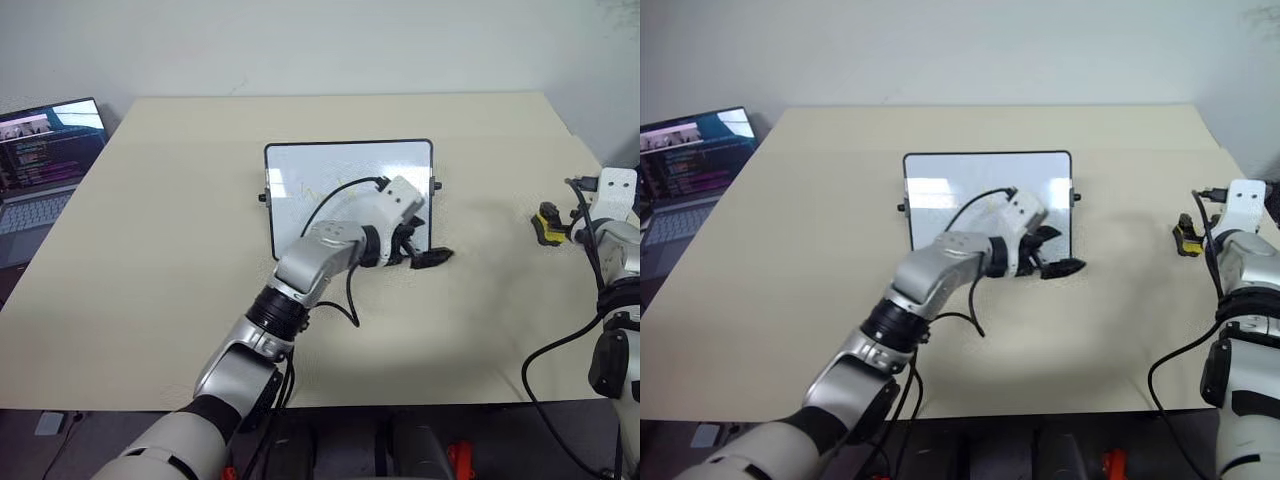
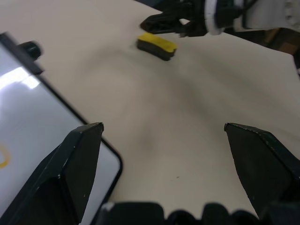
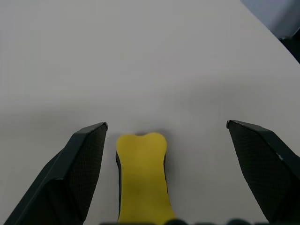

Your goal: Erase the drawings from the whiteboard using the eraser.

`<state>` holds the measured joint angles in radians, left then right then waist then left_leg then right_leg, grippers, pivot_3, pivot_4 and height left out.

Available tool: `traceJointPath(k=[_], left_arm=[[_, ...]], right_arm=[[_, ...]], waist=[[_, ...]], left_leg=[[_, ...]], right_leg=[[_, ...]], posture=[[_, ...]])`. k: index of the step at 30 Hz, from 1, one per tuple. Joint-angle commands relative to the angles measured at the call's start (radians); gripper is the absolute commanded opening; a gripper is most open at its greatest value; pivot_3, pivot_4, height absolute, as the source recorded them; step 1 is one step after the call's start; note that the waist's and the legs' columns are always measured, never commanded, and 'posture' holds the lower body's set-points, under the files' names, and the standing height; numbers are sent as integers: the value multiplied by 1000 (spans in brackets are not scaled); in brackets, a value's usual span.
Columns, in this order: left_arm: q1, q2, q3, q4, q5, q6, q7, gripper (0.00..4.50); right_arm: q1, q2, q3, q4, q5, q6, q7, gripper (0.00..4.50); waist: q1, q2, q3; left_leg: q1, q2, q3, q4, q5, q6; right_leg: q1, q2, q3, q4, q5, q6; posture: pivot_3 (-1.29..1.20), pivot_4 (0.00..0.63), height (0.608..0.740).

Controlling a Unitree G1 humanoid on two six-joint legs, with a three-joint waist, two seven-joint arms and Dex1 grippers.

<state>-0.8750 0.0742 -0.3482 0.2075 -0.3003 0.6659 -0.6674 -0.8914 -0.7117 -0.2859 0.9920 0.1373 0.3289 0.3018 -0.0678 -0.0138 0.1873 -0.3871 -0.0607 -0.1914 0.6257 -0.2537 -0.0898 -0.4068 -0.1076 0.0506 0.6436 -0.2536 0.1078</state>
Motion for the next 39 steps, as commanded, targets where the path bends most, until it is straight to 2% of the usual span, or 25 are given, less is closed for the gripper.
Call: traceJointPath(k=[1,26,29,33,35,39], left_arm=[[-3,-10,12,-72,-1,-4,-11,4500],[38,10,20,-122,37,4,-1,4500],[44,10,22,-130,39,10,6,4500],[48,10,24,-135,40,13,11,4500],[48,9,25,-136,41,14,12,4500],[49,6,22,-137,41,14,14,4500]], right_arm=[[-11,-17,-5,5,4,-4,18,4475],[1,18,-22,85,18,-38,30,4475],[5,17,-29,97,22,-46,26,3536],[5,20,-32,106,26,-52,22,1959],[4,20,-32,108,27,-54,22,1372],[3,22,-32,108,30,-53,25,1287]], waist=[[1,0,0],[4,0,0],[4,0,0],[3,0,0],[3,0,0],[3,0,0]], left_leg=[[0,0,0,0,0,0],[1,0,3,3,0,0],[1,0,3,3,0,0],[1,0,3,3,0,0],[1,0,4,3,0,0],[2,0,4,3,0,0]], right_leg=[[0,0,0,0,0,0],[1,0,2,1,0,1],[1,0,2,1,0,1],[1,0,3,2,0,1],[1,0,3,2,0,1],[1,0,4,2,1,1]], posture=[[0,150,740],[0,150,740],[0,150,740],[0,150,740],[0,150,740],[0,150,740]])
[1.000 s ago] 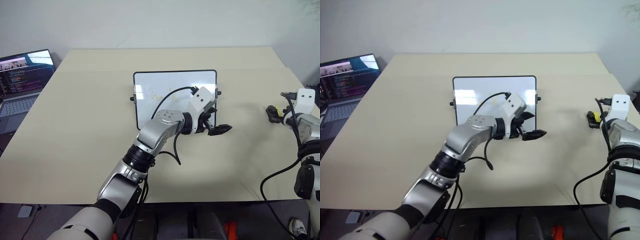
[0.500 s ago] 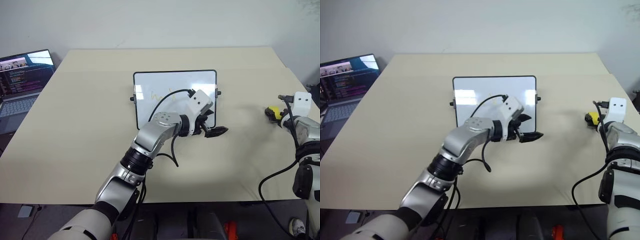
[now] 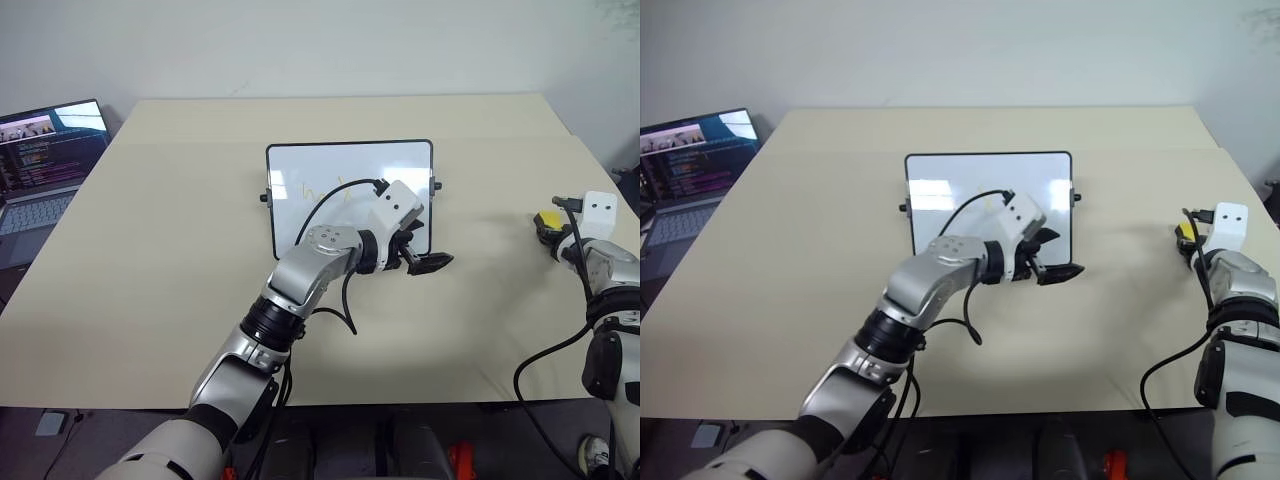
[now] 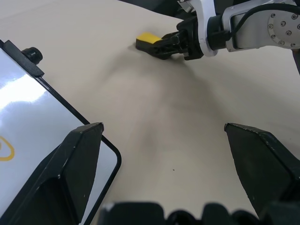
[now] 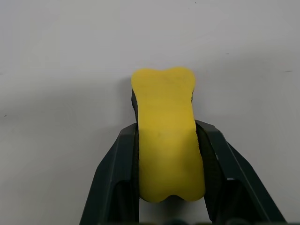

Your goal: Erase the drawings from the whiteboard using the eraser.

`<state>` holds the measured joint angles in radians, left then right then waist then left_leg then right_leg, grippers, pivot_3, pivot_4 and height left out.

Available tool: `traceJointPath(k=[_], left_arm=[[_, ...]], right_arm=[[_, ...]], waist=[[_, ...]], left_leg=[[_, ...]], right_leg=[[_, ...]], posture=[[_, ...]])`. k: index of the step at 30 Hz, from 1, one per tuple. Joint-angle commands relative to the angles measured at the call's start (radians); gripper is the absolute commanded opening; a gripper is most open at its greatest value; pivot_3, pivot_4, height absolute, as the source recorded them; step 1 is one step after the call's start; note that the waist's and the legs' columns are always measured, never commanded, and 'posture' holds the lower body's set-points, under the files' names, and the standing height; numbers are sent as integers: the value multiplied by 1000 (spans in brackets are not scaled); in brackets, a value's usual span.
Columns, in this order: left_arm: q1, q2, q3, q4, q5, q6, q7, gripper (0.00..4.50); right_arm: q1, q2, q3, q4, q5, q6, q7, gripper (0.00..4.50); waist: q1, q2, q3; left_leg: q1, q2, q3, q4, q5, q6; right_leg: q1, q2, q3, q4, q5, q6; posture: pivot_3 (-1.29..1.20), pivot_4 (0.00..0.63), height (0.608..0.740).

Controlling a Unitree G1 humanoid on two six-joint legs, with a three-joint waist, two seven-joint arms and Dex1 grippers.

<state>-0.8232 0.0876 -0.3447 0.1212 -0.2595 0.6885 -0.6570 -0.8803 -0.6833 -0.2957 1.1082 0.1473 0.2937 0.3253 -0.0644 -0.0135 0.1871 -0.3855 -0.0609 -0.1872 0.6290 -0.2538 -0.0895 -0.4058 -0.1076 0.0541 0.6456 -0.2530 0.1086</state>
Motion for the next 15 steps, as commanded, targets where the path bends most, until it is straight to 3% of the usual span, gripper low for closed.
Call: traceJointPath(k=[1,6,15], left_arm=[[-2,-8,17,-52,1,-9,4,4500],[1,-8,18,-53,4,-12,4,4500],[4,-10,17,-53,8,-13,7,4500]], right_arm=[[-9,-6,-22,-11,21,-19,5,1287],[-18,-9,-16,-22,22,-16,15,1287],[-26,-9,2,-25,12,-12,24,4353]], waist=[[0,0,0],[0,0,0],[0,0,0]], left_leg=[[0,0,0,0,0,0],[0,0,1,0,0,0],[1,0,2,0,0,0]], right_leg=[[0,0,0,0,0,0],[0,0,1,0,0,0],[0,0,3,1,0,1]], posture=[[0,150,740],[0,150,740],[0,150,740]])
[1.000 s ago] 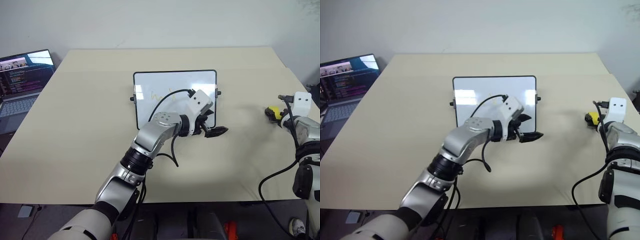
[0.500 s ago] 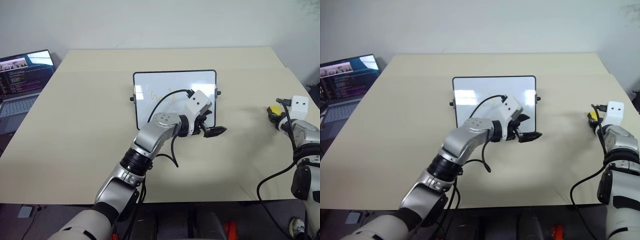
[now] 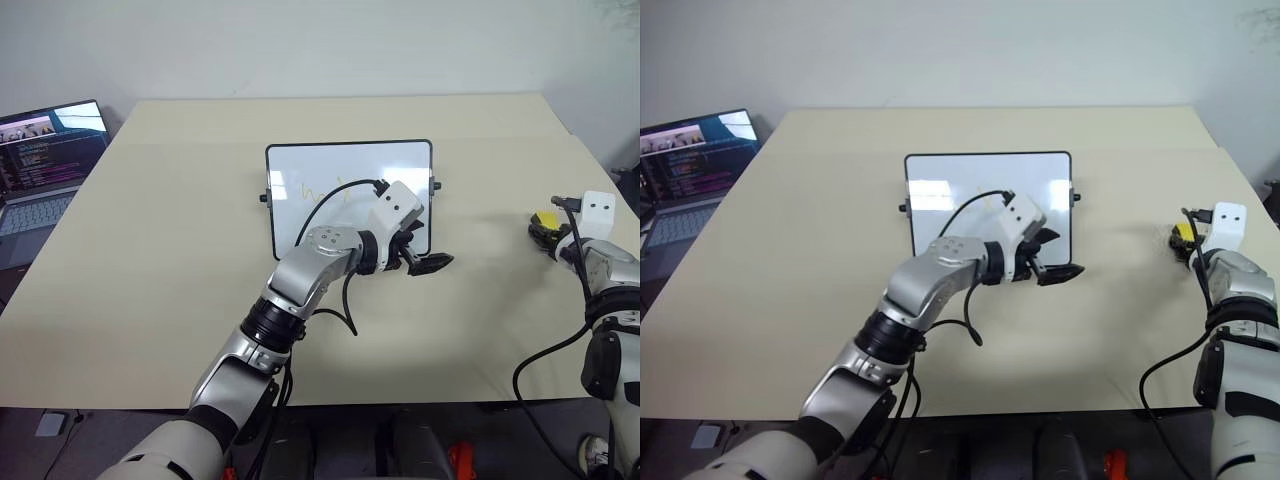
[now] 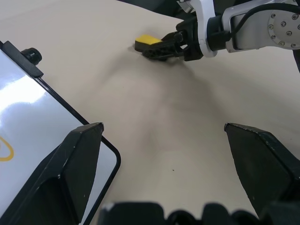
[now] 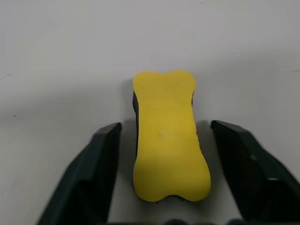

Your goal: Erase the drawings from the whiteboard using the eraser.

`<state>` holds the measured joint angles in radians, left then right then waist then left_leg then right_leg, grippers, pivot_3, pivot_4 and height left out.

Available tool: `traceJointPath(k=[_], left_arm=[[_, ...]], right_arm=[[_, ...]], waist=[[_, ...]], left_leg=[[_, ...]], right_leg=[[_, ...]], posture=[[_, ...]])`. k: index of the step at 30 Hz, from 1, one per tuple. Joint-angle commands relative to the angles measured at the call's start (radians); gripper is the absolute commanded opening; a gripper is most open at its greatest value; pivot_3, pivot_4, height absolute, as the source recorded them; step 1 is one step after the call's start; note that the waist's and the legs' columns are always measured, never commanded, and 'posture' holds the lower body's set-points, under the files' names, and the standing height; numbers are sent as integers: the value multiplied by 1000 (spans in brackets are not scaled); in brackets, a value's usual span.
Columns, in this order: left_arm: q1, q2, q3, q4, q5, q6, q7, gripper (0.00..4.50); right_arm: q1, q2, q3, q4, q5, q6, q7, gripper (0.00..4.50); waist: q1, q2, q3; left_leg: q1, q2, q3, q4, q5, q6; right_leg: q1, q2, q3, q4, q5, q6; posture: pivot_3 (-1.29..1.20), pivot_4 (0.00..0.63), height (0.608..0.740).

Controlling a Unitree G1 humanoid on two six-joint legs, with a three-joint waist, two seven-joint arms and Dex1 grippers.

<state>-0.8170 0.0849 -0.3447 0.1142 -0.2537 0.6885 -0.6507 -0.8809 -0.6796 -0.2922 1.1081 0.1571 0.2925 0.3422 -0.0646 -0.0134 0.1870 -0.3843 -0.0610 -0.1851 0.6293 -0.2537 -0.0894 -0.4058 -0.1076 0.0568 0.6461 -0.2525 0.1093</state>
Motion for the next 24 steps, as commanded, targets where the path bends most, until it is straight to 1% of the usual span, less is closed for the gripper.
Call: traceJointPath(k=[1,7,11,23,24], left_arm=[[-2,-7,16,-46,2,-14,2,4500],[1,-4,11,-47,6,-16,1,4500],[3,-5,8,-50,5,-12,-3,4500],[6,-9,2,-55,9,-12,-6,4500],[6,-9,2,-55,9,-12,-6,4500]], right_arm=[[-27,-13,-2,-25,2,-13,4,4353],[-32,-14,-7,-22,3,-26,-2,4353],[-30,-10,-12,-42,14,-36,20,4353],[-29,-4,-11,-30,10,-49,3,4353],[-29,-4,-12,-30,11,-52,2,4173]], waist=[[0,0,0],[-1,0,0],[-1,0,0],[-1,0,0],[-1,0,0]], left_leg=[[0,0,0,0,0,0],[0,0,1,0,0,0],[0,0,1,0,0,0],[1,0,2,0,0,0],[1,0,2,0,0,0]], right_leg=[[0,0,0,0,0,0],[0,0,1,0,0,0],[0,0,1,0,0,0],[0,0,2,0,0,1],[0,0,3,1,0,1]], posture=[[0,150,740],[0,150,740],[0,150,740],[0,150,740],[0,150,740]])
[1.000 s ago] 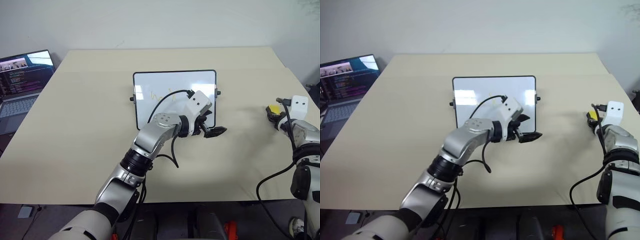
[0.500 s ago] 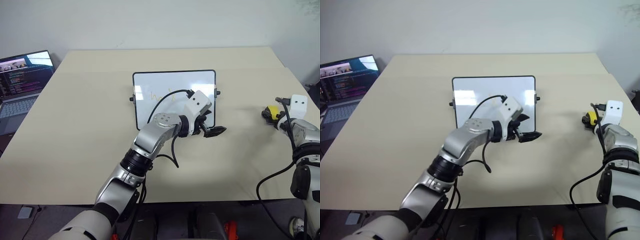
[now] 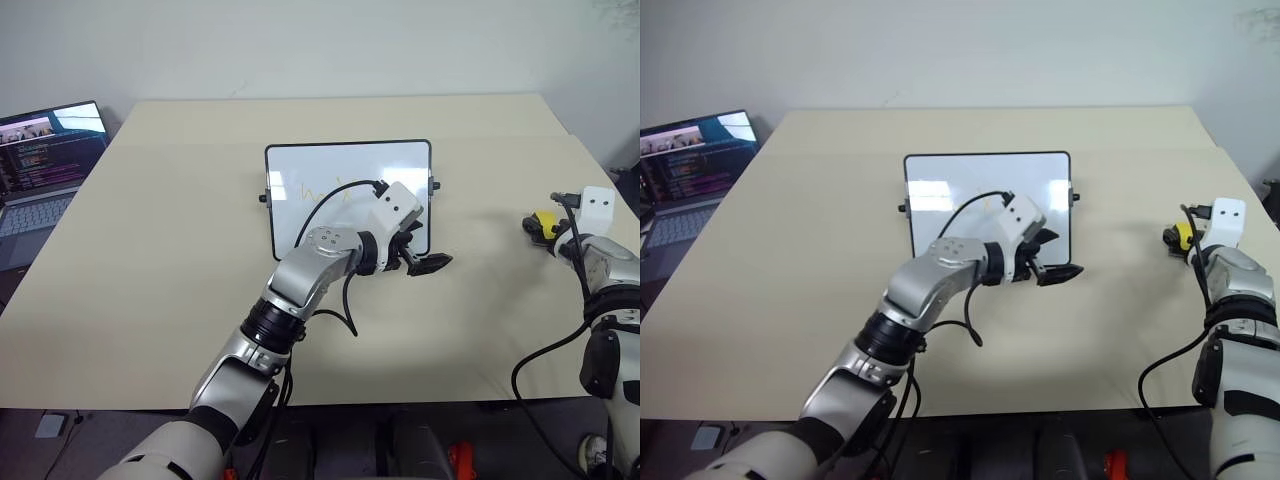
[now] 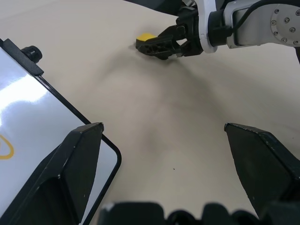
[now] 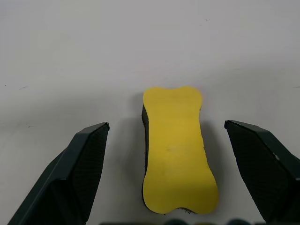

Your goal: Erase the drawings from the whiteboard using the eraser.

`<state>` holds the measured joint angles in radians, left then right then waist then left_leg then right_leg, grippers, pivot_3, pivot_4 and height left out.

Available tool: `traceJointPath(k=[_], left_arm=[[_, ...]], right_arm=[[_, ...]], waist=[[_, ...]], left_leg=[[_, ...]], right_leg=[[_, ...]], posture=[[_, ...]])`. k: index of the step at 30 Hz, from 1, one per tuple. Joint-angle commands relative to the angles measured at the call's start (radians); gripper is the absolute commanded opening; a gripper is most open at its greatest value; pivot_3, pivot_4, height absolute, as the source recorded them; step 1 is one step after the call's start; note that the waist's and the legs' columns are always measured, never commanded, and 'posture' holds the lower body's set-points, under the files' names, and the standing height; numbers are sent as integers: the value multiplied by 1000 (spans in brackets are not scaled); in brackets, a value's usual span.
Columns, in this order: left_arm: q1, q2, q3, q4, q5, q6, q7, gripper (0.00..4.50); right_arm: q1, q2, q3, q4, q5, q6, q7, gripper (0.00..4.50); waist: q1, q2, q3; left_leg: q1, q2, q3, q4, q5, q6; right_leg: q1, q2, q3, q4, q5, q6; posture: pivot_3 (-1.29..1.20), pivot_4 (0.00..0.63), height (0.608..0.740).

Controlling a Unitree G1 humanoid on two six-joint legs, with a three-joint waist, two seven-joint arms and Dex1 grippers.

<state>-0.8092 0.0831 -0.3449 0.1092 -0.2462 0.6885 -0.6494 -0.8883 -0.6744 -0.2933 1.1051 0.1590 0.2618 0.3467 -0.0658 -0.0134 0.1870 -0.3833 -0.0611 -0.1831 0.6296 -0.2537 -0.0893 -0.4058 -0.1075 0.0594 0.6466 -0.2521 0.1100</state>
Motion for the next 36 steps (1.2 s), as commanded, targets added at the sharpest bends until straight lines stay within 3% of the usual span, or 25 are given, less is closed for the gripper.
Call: traceJointPath(k=[1,3,10,20,24,28,32,36], left_arm=[[0,-7,2,-51,2,-12,-7,4500],[2,-7,2,-54,2,-11,-6,4500],[2,-8,3,-50,3,-15,-7,4500],[2,-7,11,-47,3,-18,-4,4500],[-4,28,74,-47,1,-42,18,4500],[16,128,191,-106,-6,-27,55,4500],[109,324,349,-236,-23,39,60,4500],[200,439,445,-322,-54,96,56,4500]], right_arm=[[-22,-9,-12,-28,9,-22,-3,3964],[-21,-9,-13,-29,10,-22,-4,3451],[-23,-10,-9,-31,6,-17,-12,998],[-10,1,-8,-83,15,-16,3,970],[-9,18,-18,-281,44,41,-3,970],[15,47,-21,-581,90,149,-17,970],[13,93,41,-856,118,235,-5,970],[-16,146,107,-982,129,262,24,970]], waist=[[0,0,0],[0,0,0],[0,0,0],[-2,0,0],[-11,0,0],[-26,1,-1],[-30,2,-1],[-23,1,-2]], left_leg=[[0,0,0,0,0,0],[0,0,1,0,0,0],[1,0,2,0,0,0],[1,0,4,1,0,1],[1,0,4,1,0,1],[1,1,5,1,0,1],[2,1,5,0,0,1],[1,1,4,1,0,1]], right_leg=[[0,0,0,0,0,0],[0,0,1,0,0,0],[0,0,2,0,1,1],[0,0,4,0,1,2],[0,0,5,0,2,2],[-2,1,5,1,2,2],[-2,1,6,2,2,2],[-3,1,5,2,2,2]], posture=[[0,150,740],[0,150,740],[0,150,740],[0,150,740],[0,150,740],[0,150,740],[0,150,740],[0,150,740]])
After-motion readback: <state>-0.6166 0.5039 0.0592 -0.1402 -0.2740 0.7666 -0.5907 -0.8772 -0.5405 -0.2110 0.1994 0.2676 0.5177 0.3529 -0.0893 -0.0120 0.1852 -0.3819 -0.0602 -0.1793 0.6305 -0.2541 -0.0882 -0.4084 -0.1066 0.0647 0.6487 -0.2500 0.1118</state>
